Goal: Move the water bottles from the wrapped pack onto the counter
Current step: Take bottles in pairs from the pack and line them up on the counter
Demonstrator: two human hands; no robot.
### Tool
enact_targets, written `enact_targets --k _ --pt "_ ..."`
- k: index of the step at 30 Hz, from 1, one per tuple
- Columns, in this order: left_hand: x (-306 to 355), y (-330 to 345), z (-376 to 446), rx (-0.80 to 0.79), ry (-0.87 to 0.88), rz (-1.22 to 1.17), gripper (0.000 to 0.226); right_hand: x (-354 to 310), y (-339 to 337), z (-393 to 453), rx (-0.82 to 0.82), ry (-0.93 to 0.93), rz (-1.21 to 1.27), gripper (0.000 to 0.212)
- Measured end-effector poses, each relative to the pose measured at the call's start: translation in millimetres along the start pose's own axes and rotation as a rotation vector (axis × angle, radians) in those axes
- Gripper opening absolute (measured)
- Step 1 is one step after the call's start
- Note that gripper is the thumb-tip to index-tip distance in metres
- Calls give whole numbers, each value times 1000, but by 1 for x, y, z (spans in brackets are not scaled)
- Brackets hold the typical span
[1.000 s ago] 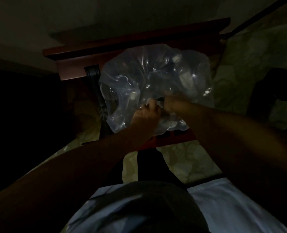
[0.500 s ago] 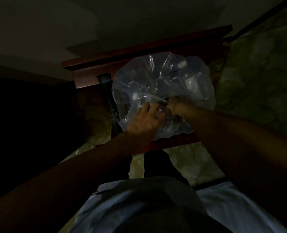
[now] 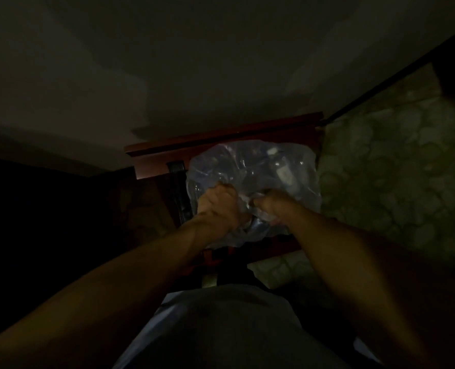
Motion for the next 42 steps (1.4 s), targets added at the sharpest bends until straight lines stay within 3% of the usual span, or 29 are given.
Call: enact_targets --k 7,13,18,23,28,34,42 --pt "-20 -26 -28 -26 -113 -116 79 6 -10 -64 -52 26 -101 43" --pt "-39 -57 -53 -178 -246 -394 74 -4 -20 -120 -170 86 -49 45" --pt "-48 -84 -72 -152 -245 -440 94 -30 -30 -163 -44 140 -403 56" --pt "-67 -98 -90 12 -291 -631 62 -52 -32 -189 44 34 -224 33" --pt "-90 -102 -115 281 -326 -1053 41 -72 -31 -204 152 -105 30 42" --pt "-100 -99 -149 294 -248 -1471 45 -81 -9 -225 21 -241 279 64" --pt "-98 -97 -189 363 -50 -1545 35 -85 29 -255 -173 -541 318 64"
Point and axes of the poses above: each hand's wrist, its own z-axis towards the middle knuckle, its own y-axis out of the palm, x = y × z, the point moved 5 cm from there along z, towards the middle knuckle, and after that the axes turned 15 degrees about y, right-handed, at the moved point
